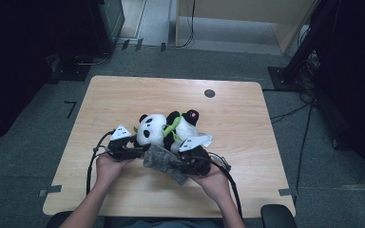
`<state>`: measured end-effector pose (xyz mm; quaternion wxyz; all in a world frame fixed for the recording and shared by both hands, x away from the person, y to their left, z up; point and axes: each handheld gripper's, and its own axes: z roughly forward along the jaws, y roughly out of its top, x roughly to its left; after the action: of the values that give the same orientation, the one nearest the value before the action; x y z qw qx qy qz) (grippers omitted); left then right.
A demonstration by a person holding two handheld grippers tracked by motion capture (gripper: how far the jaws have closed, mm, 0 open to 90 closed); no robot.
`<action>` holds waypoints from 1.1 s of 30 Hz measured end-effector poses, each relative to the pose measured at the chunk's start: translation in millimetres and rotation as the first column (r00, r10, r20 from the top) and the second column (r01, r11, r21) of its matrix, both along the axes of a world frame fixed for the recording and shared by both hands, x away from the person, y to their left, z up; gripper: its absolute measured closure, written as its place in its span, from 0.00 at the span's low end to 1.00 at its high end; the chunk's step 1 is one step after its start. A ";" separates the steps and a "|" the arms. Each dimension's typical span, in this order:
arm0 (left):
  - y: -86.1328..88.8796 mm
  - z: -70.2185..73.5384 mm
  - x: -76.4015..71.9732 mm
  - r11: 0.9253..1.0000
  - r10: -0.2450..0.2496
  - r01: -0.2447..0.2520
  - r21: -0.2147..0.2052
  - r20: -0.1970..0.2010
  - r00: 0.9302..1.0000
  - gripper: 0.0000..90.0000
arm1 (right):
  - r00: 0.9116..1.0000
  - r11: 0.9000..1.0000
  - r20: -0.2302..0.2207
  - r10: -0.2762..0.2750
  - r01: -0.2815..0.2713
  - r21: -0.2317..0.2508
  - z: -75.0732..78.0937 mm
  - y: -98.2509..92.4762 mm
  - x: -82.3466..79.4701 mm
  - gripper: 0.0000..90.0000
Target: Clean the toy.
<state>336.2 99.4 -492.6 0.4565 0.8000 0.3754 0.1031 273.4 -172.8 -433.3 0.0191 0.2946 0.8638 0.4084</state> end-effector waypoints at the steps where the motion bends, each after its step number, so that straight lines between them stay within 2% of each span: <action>1: 0.1 0.1 0.0 1.000 0.000 0.000 0.001 -0.001 1.000 0.42 | 1.000 1.000 0.002 0.001 -0.001 0.003 -0.3 5.6 3.8 0.88; 4: 0.1 0.0 0.1 1.000 0.000 0.000 -0.002 -0.002 1.000 0.42 | 1.000 1.000 0.009 -0.001 0.001 0.006 -1.2 20.1 14.3 0.88; 6: 0.2 0.0 0.2 1.000 -0.001 0.001 -0.002 -0.001 1.000 0.42 | 1.000 1.000 0.025 -0.008 0.008 -0.013 -3.7 31.2 21.4 0.88; 9: 0.1 0.2 -0.1 1.000 -0.001 0.001 0.002 -0.001 1.000 0.43 | 0.996 0.995 0.071 -0.062 0.067 -0.068 -8.9 40.4 28.6 0.88; 12: 0.1 0.0 0.0 1.000 0.000 0.000 0.002 0.000 1.000 0.42 | 0.991 0.990 0.087 -0.103 0.110 -0.086 -13.3 42.2 31.7 0.88; 15: 0.2 0.2 0.0 1.000 -0.002 0.002 0.004 0.000 1.000 0.42 | 0.988 0.988 0.100 -0.117 0.126 -0.094 -15.2 40.1 31.3 0.88; 21: 0.2 0.3 -0.1 1.000 -0.005 0.005 0.007 0.002 1.000 0.42 | 0.986 0.985 0.092 -0.137 0.145 -0.092 -19.0 28.5 28.9 0.88; 29: 0.3 0.2 -0.1 1.000 -0.003 0.003 0.005 0.000 1.000 0.42 | 0.982 0.982 0.114 -0.154 0.164 -0.091 -13.2 17.8 14.7 0.87; 33: 0.4 0.2 0.2 1.000 -0.001 0.001 0.000 -0.004 1.000 0.43 | 0.979 0.980 0.112 -0.168 0.178 -0.088 -9.9 4.9 5.8 0.87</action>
<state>336.4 99.8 -492.4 0.4556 0.8006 0.3759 0.1011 279.2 -168.0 -443.2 0.1139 0.3457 0.8516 0.3771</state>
